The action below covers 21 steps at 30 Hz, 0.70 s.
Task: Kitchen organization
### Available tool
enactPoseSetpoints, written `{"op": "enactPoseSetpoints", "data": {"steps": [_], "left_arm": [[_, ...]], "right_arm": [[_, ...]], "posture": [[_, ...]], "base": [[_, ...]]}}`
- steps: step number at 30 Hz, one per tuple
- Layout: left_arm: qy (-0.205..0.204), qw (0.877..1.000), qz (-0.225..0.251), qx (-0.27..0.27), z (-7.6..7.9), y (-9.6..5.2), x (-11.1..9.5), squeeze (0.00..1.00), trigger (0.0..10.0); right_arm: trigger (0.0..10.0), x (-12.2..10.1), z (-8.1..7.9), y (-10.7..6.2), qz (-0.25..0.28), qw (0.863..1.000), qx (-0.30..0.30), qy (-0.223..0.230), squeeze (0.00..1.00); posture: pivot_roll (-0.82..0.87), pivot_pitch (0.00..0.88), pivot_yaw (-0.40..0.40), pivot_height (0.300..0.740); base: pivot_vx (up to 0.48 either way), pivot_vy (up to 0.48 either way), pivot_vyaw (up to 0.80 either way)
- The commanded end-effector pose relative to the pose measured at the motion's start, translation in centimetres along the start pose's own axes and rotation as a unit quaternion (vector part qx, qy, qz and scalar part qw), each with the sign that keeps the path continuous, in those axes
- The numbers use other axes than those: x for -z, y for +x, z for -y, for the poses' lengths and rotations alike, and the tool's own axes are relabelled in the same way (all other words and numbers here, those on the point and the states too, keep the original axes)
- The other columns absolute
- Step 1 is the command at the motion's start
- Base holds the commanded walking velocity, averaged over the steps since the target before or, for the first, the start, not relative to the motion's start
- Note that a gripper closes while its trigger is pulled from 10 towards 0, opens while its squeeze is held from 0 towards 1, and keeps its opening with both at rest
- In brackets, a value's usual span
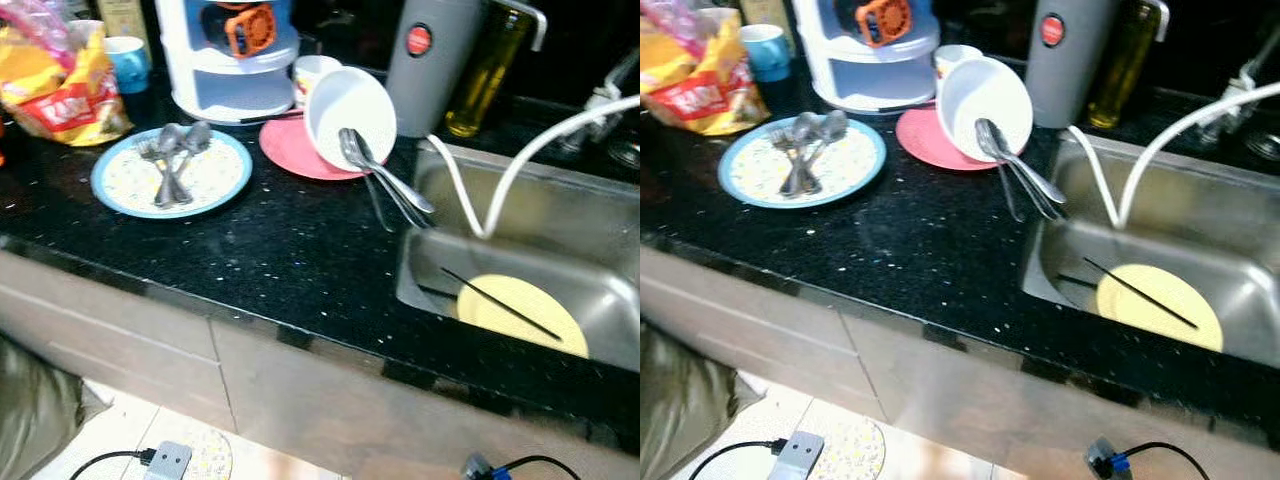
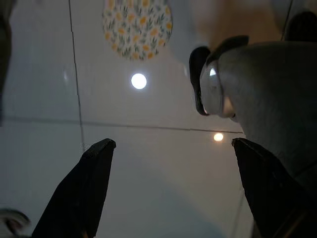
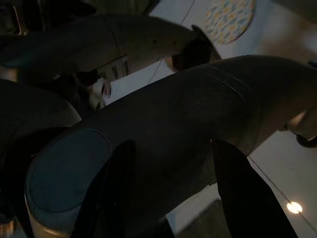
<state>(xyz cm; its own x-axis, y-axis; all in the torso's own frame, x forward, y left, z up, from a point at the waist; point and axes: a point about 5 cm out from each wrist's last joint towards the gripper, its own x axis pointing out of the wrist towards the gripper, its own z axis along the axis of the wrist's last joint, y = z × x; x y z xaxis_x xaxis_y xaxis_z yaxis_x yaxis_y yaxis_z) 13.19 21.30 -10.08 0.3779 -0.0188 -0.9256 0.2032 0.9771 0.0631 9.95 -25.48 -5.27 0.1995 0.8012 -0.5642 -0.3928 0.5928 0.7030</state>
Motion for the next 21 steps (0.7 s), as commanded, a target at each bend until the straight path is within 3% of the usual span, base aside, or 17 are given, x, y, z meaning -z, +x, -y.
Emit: {"op": "enactPoseSetpoints", "data": {"steps": [1, 8, 11, 12, 13, 15, 21], "left_arm": [[0.007, 1.000, -0.005, 0.009, 0.6, 0.1, 0.2, 0.00, 10.0], [0.009, 1.000, -0.005, 0.011, 0.6, 0.1, 0.2, 0.00, 10.0], [0.013, 1.000, -0.005, 0.013, 0.6, 0.1, 0.1, 0.00, 10.0], [0.013, 1.000, -0.005, 0.013, 0.6, 0.1, 0.1, 0.00, 10.0], [0.016, 1.000, -0.004, 0.013, 0.5, 0.1, 0.0, 0.00, 10.0], [0.017, 1.000, -0.004, 0.012, 0.5, 0.1, -0.1, 0.00, 10.0], [0.020, 1.000, -0.005, 0.011, 0.3, 0.1, -0.1, 0.00, 10.0]], "right_arm": [[10.0, 2.0, 0.0, -0.4, -0.027, 0.999, 0.018, 0.026, 0.00], [10.0, 2.1, 0.1, -0.5, -0.023, 0.999, 0.022, 0.029, 0.00], [10.0, -0.4, -0.3, -0.8, 0.051, 0.998, -0.019, -0.009, 0.00], [10.0, -0.4, -0.3, -0.8, 0.051, 0.998, -0.019, -0.009, 0.00], [10.0, -3.0, -1.4, -1.2, 0.101, 0.990, -0.071, -0.061, 0.00], [10.0, -4.0, -1.9, -1.3, 0.115, 0.986, -0.092, -0.081, 0.00], [10.0, -8.8, -6.0, -2.2, 0.162, 0.950, -0.188, -0.191, 0.00]], "posture": [[-0.02, 0.071, -0.051, 0.740], [-0.02, 0.071, -0.048, 0.740], [-0.02, 0.070, -0.047, 0.740], [-0.02, 0.070, -0.047, 0.740], [-0.03, 0.067, -0.045, 0.740], [-0.03, 0.067, -0.045, 0.740], [-0.03, 0.059, -0.048, 0.740]], "base": [[0.000, 0.000, -0.80], [0.000, 0.000, -0.80], [0.000, 0.000, 0.00], [0.000, 0.000, 0.00], [0.000, 0.000, 0.00], [0.000, 0.000, 0.00], [0.000, 0.000, 0.00]]}}
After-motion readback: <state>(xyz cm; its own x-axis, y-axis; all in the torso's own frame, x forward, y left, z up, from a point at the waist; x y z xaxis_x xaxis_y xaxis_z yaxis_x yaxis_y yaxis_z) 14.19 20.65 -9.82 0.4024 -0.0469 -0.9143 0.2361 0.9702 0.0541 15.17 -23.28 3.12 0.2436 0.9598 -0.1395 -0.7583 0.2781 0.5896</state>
